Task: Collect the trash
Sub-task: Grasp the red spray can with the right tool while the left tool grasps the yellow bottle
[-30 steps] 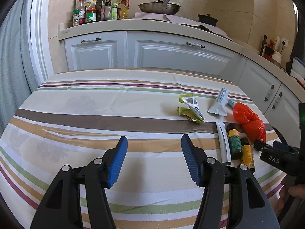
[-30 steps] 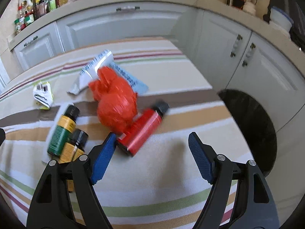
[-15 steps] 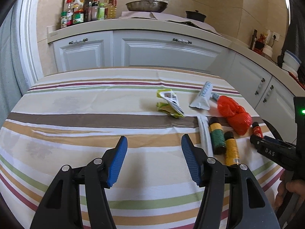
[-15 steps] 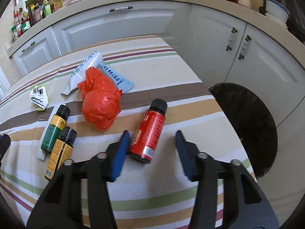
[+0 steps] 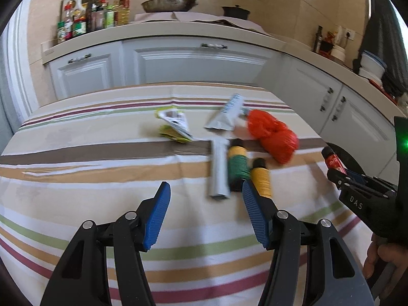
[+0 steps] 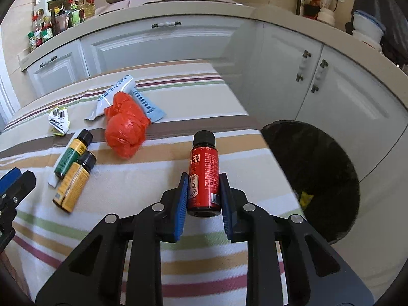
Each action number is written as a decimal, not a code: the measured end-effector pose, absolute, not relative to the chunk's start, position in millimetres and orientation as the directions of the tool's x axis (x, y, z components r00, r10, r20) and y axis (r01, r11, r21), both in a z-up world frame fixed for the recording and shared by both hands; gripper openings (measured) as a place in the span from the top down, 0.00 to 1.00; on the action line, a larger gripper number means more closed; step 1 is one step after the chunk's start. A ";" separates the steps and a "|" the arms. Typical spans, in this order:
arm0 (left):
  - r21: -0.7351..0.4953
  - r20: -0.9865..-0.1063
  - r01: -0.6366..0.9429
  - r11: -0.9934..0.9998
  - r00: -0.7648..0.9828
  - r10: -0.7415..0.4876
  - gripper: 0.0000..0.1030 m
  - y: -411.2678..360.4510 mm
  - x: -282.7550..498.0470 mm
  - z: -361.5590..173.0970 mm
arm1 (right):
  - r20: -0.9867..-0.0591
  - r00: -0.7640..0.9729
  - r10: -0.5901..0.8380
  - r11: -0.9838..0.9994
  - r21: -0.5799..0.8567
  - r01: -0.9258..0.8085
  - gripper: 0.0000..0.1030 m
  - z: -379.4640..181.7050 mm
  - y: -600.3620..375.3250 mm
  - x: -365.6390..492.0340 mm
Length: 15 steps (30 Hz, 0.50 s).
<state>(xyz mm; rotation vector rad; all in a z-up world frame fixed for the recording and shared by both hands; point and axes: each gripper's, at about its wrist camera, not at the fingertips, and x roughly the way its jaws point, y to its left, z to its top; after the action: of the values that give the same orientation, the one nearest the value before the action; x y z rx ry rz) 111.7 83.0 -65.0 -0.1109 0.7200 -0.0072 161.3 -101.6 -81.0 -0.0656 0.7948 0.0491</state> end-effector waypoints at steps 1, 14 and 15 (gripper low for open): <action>-0.100 -0.657 -0.024 0.995 0.752 -0.048 0.44 78.4 111.3 -65.3 | -0.711 0.703 0.021 0.997 -0.039 -0.069 0.78 -81.0 -104.8 159.9; -0.085 -0.739 -0.008 0.996 0.671 -0.058 0.53 38.7 134.9 -84.5 | -0.679 0.727 0.099 0.995 0.057 -0.082 0.78 -78.1 -149.9 149.7; -0.078 -0.746 -0.013 0.997 0.664 -0.050 0.57 37.9 136.3 -86.2 | -0.677 0.728 0.104 0.994 0.063 -0.084 0.78 -78.1 -151.8 149.9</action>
<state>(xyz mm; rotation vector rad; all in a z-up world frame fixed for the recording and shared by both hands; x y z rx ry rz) 136.3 37.9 -86.2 -0.0791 0.8449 -0.0206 149.9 -151.8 -78.1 0.0288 0.7481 0.1037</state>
